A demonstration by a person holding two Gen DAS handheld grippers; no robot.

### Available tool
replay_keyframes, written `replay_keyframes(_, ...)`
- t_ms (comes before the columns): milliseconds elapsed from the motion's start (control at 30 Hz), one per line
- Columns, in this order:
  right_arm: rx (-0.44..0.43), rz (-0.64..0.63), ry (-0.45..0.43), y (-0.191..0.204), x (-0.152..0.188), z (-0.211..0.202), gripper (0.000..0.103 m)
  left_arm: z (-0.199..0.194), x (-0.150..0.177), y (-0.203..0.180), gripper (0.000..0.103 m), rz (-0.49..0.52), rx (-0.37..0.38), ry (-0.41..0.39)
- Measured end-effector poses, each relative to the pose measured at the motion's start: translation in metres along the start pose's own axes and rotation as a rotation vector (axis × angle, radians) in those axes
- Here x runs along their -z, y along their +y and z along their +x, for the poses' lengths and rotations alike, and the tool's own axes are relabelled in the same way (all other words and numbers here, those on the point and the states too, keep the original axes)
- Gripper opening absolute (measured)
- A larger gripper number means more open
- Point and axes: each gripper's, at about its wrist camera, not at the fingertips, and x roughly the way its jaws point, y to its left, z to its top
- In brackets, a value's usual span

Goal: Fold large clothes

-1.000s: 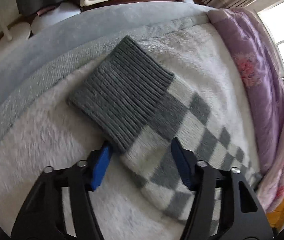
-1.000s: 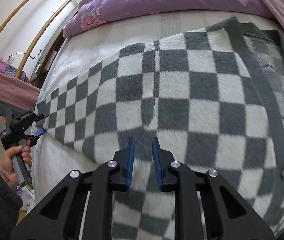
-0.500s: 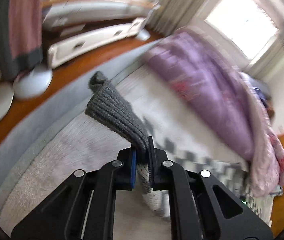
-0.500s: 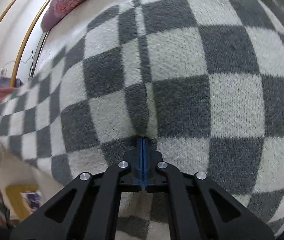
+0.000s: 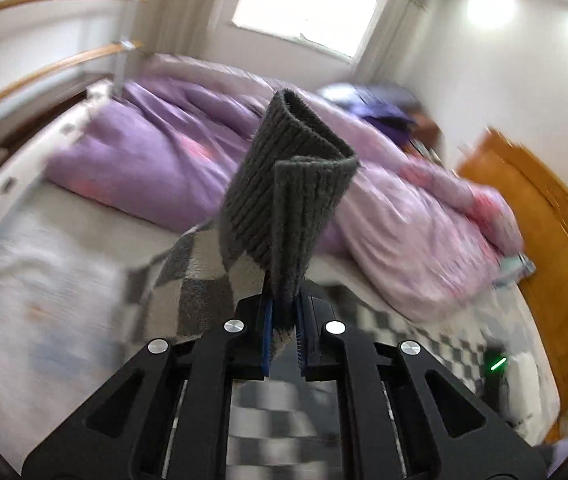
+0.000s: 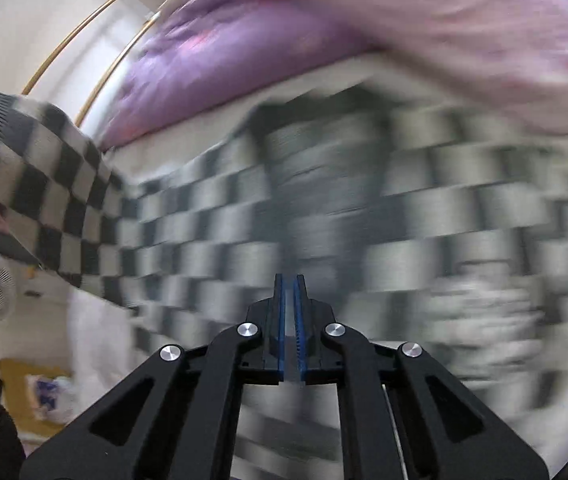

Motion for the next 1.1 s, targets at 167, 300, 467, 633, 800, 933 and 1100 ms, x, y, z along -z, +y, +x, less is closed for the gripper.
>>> replay_keyframes(167, 0.175, 0.038, -0.089, -0.127, -0.012, -0.090, 0.006, 0.107, 0.072, -0.094, 0.009, 0.049, 0.029, 0.209)
replay_keyframes(300, 0.269, 0.149, -0.122, -0.225, -0.019, -0.143, 0.008, 0.177, 0.137, -0.123, 0.011, 0.073, 0.011, 0.398)
replay_keyframes(467, 0.295, 0.348, -0.136, -0.327, -0.023, -0.183, 0.021, 0.216, 0.186, -0.147, 0.018, 0.126, -0.097, 0.532)
replay_keyframes(633, 0.348, 0.515, -0.126, -0.401, -0.033, -0.205, 0.047, 0.214, 0.185, -0.168, 0.051, 0.080, -0.098, 0.493)
replay_keyframes(800, 0.383, 0.597, 0.027, -0.467, -0.047, -0.188, 0.051, 0.204, 0.182, -0.208, 0.071, 0.083, -0.001, 0.430)
replay_keyframes(933, 0.476, 0.629, 0.178, -0.510, -0.043, -0.166, 0.053, 0.234, 0.207, -0.238, 0.071, 0.100, 0.077, 0.514)
replay_keyframes(1100, 0.472, 0.617, 0.257, -0.538, -0.034, -0.141, 0.059, 0.275, 0.250, -0.261, 0.071, 0.168, 0.030, 0.650)
